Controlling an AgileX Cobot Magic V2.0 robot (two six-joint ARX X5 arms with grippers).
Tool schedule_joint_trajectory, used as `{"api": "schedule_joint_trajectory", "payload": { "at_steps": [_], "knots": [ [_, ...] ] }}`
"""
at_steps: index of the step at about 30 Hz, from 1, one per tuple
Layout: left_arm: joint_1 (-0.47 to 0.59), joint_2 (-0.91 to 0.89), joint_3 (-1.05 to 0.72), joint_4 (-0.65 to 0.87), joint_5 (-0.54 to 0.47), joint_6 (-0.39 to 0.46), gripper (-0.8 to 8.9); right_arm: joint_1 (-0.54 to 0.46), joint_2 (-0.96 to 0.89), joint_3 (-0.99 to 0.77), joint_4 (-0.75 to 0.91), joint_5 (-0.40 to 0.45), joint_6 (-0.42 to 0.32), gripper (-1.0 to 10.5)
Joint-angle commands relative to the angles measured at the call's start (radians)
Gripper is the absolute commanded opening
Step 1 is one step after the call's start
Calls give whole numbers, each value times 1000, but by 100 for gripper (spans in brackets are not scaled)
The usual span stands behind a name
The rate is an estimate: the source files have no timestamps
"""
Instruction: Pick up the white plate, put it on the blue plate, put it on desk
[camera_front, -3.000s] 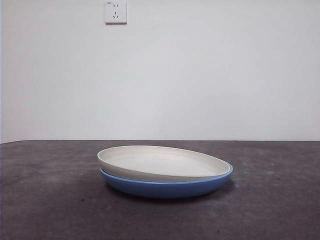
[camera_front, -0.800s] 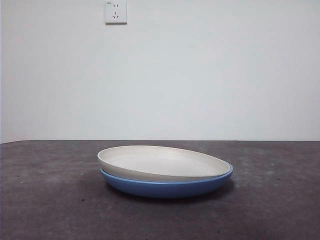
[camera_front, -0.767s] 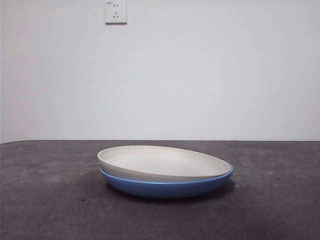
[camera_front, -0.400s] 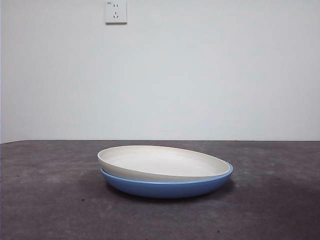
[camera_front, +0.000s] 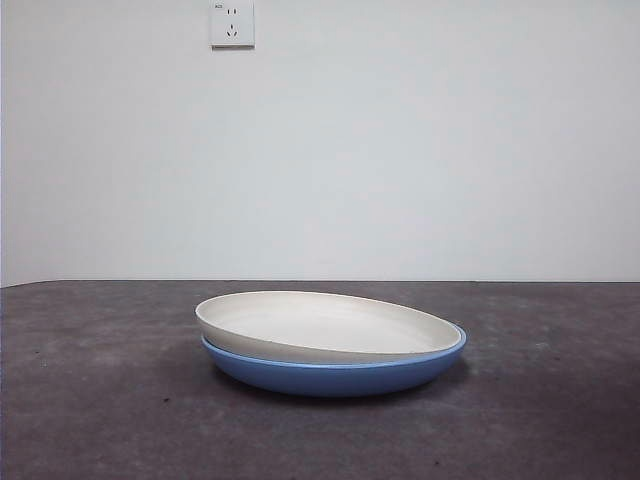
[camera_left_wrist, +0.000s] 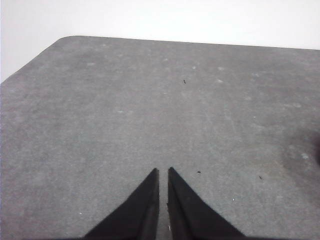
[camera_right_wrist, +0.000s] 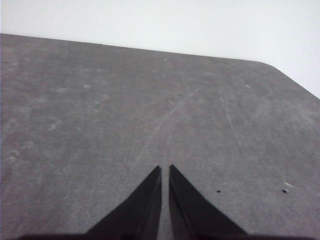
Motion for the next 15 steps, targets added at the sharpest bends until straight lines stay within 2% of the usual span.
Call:
{"api": "schedule_joint_trajectory", "payload": {
  "at_steps": [1,15],
  "knots": [
    [0,-2,-21,12,-3,-10,29,3,-2,-6,-9,-5,15,23],
    [0,-2,-21,12,-3,-10,29,3,-2,-6,3,-3,21,23]
  ]
}}
